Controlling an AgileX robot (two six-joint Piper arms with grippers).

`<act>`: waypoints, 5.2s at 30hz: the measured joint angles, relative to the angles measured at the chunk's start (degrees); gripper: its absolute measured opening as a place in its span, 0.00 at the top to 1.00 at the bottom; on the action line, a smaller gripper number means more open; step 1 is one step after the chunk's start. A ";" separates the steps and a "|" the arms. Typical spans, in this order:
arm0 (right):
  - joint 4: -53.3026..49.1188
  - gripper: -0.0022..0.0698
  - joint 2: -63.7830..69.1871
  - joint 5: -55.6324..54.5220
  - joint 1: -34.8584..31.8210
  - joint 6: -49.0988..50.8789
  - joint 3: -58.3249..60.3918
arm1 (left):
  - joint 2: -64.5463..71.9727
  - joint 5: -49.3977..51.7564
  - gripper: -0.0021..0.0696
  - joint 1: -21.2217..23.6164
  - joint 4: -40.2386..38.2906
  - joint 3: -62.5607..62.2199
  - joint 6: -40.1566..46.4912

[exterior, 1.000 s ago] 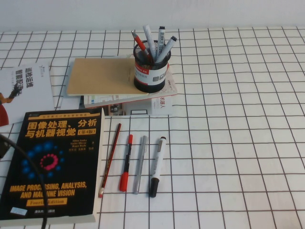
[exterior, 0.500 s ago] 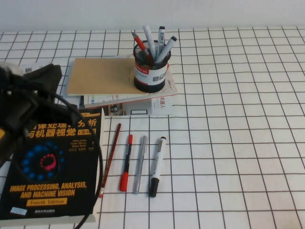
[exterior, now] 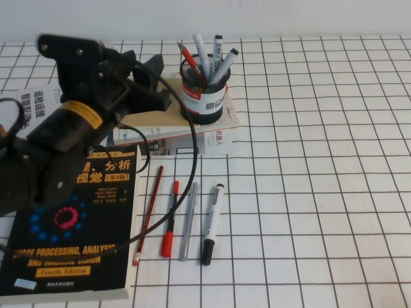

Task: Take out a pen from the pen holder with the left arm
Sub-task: 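Take a marker out of the pen holder and lay it on the table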

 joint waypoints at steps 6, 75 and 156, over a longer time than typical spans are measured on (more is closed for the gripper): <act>0.00 0.99 0.00 0.00 0.00 0.00 0.00 | 10.74 -4.00 0.50 0.00 1.04 -8.10 -4.04; 0.00 0.99 0.00 0.00 0.00 0.00 0.00 | 35.63 -5.90 0.88 3.16 7.26 -34.22 -25.53; 0.00 0.99 0.00 0.00 0.00 0.00 0.00 | 26.50 86.15 0.86 2.82 -24.80 -38.33 11.88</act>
